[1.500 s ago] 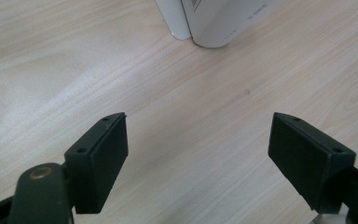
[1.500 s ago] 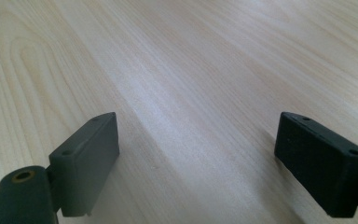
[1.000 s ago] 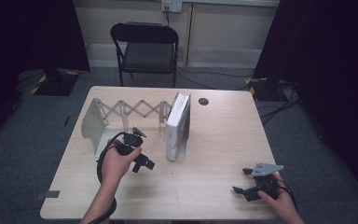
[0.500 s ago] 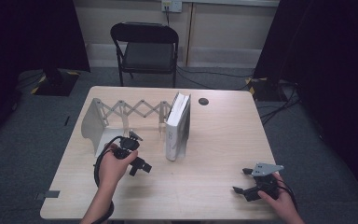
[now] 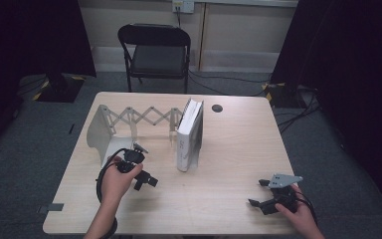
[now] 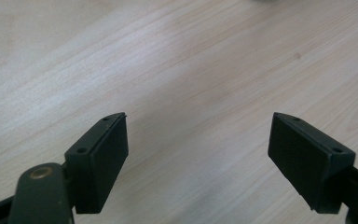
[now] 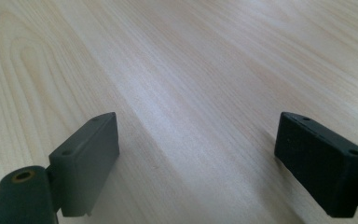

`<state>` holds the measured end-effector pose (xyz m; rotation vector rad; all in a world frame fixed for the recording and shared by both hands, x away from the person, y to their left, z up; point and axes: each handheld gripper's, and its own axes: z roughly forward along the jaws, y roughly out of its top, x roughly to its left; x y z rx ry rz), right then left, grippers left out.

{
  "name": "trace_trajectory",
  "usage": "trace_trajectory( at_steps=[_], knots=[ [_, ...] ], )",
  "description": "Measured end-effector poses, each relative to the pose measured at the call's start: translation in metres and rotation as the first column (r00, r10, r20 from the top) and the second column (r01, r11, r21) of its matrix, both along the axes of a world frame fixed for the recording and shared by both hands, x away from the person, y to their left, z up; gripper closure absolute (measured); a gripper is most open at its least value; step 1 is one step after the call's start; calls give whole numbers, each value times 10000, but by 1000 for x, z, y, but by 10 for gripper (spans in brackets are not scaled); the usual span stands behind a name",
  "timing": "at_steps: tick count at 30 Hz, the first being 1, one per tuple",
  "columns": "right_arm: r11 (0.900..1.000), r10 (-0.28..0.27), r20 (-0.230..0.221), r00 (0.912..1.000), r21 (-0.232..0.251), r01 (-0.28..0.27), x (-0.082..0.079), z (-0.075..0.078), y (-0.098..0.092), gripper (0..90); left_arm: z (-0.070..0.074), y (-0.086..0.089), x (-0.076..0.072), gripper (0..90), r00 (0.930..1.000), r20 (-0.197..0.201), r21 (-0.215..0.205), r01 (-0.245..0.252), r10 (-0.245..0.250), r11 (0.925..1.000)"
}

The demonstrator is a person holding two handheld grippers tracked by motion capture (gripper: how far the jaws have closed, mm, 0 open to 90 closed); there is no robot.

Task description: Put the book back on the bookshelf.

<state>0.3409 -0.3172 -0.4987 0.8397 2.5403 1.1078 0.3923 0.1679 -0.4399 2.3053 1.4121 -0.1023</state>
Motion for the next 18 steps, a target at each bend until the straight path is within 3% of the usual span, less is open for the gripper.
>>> trace_trajectory(
  at_steps=[18],
  knots=[
    [10000,-1,1,10000,3,1,0,0,0,131,-9,15,-4,196,9997,220,300,-100,94,9995]
  ],
)
